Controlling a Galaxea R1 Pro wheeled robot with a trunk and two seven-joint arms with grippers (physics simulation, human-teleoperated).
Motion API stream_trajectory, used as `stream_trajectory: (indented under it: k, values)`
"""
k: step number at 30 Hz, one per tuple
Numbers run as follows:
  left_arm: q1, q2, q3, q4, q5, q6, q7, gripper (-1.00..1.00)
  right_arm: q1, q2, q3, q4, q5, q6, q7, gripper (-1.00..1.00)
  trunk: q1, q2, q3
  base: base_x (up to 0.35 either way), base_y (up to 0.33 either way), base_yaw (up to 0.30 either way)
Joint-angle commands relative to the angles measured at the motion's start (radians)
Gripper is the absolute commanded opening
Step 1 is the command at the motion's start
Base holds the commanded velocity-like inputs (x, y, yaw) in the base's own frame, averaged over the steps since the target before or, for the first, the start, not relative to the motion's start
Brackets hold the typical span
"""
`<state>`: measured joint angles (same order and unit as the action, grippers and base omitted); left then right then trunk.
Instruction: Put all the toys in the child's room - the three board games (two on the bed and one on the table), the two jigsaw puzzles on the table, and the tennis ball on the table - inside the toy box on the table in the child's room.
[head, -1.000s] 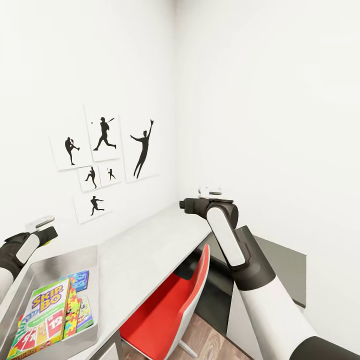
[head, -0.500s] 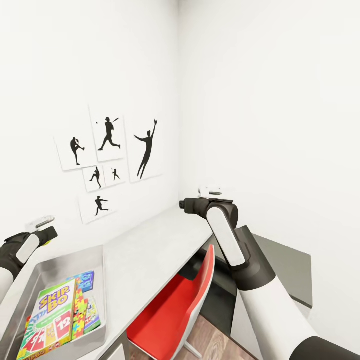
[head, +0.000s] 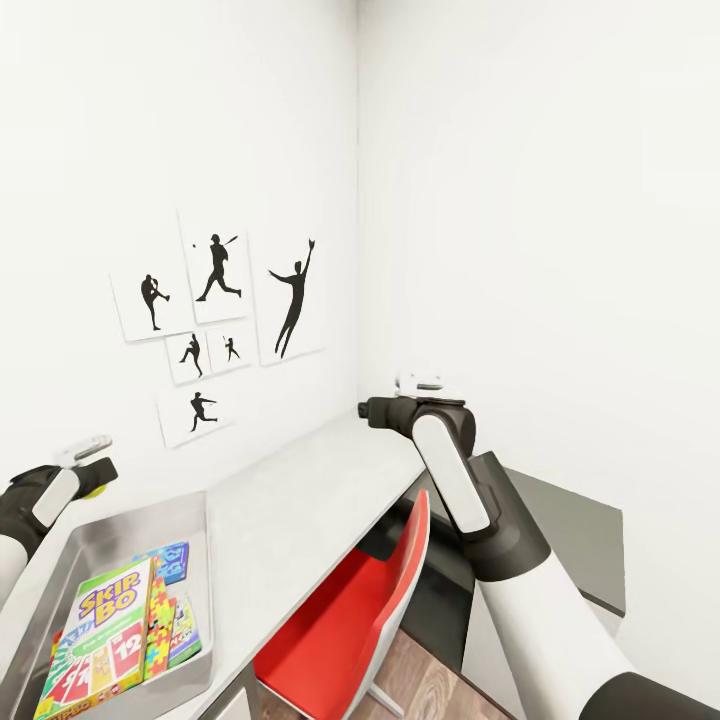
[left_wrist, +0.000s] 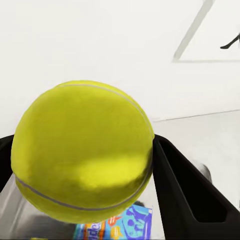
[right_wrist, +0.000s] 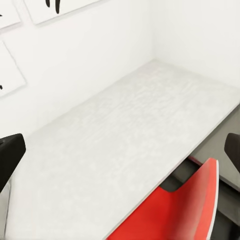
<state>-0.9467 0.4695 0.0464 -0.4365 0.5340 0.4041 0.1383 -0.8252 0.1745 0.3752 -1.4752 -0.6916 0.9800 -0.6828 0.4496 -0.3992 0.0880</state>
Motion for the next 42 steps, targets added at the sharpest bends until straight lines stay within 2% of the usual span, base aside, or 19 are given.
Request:
stream_trajectory:
  k: [1,6,11,21,24,29,42]
  values:
    - [0.0,0.0,0.001,-0.002,0.008,0.019,0.005,-1.0,-0.002,0.0,0.002,-0.001,-0.009,0.003,-0.01,1.0,0.0,-0.001,-0.001,0.0,0.0,0.0]
    - [0.0,-0.002,0.001,-0.001,0.007,0.075,0.012,-1.0,-0.012,0.0,0.004,-0.002,-0.009,0.009,-0.009,1.0,0.0,-0.001,-0.001,0.0,0.0,0.0]
    - [0.0,-0.024,0.001,0.009,0.006,0.1,0.013,-1.0,-0.017,0.0,0.006,-0.003,-0.009,0.011,-0.009,1.0,0.0,-0.001,-0.001,0.0,0.0,0.0]
    - [-0.001,-0.037,-0.003,0.067,-0.015,0.1,0.014,-1.0,-0.022,0.0,0.009,-0.014,-0.014,0.013,-0.01,1.0,0.0,-0.001,0.0,0.0,0.0,0.0]
    - [-0.001,-0.038,-0.003,0.08,-0.017,0.099,0.014,-1.0,-0.022,0.0,0.026,-0.014,-0.014,0.013,-0.01,1.0,0.0,-0.001,0.001,0.0,0.0,0.0]
    - [-0.001,-0.038,-0.003,0.084,-0.018,0.097,0.014,-1.0,-0.022,0.0,0.048,-0.015,-0.014,0.011,-0.009,1.0,0.0,-0.001,-0.003,0.0,0.0,0.0]
    - [-0.003,-0.037,-0.004,0.077,-0.021,0.089,0.014,-1.0,-0.022,0.0,0.051,-0.014,-0.015,0.013,-0.009,1.0,0.0,-0.001,-0.023,0.0,0.0,0.0]
